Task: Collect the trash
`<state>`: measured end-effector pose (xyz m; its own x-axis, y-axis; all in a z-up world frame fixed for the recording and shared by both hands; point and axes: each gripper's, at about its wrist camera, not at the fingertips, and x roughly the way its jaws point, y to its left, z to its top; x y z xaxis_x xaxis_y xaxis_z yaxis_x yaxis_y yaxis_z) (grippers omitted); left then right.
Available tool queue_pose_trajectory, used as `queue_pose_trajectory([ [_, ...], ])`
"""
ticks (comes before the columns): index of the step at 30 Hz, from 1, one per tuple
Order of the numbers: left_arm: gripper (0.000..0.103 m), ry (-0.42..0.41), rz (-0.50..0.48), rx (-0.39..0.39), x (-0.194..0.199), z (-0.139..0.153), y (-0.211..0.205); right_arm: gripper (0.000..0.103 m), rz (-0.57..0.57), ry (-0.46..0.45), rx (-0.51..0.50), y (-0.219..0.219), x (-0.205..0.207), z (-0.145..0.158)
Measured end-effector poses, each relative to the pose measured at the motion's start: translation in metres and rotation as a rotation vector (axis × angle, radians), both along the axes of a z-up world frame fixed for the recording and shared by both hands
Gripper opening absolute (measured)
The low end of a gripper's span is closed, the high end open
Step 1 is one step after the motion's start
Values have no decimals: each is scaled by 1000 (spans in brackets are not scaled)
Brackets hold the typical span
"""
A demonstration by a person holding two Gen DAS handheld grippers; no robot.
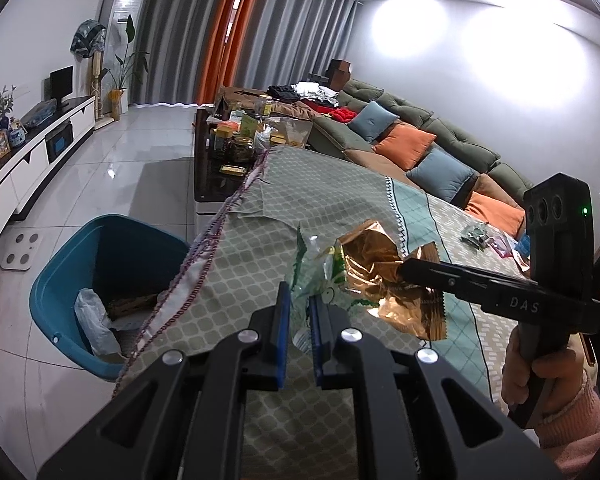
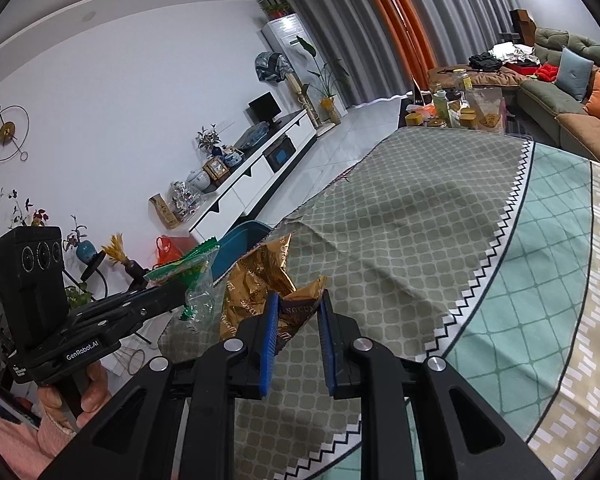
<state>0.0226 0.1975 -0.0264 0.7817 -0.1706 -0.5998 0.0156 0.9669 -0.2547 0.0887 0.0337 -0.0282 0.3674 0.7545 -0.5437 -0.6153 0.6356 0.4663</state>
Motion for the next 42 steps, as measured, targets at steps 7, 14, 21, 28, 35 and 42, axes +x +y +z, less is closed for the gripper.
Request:
queue_pose_trajectory([
  [7, 11, 0, 24, -2, -1, 0, 9, 20, 16, -3, -3, 11, 1, 1],
  [14, 11, -2, 40, -4, -3, 1, 15, 20, 27, -5, -4, 18, 1, 1],
  [21, 11, -4, 53, -6, -3, 2, 21, 20, 34, -3, -6, 24, 2, 1],
  [28, 11, -4, 78, -4, -6, 3, 28, 20, 44, -5, -10, 30, 5, 2],
  [35, 11, 0, 121, 2, -6, 2, 40, 20, 70, -13, -20, 48, 10, 4],
  [42, 11, 0, 166, 4, -4, 1, 53, 20, 107, -14, -39, 73, 14, 4],
])
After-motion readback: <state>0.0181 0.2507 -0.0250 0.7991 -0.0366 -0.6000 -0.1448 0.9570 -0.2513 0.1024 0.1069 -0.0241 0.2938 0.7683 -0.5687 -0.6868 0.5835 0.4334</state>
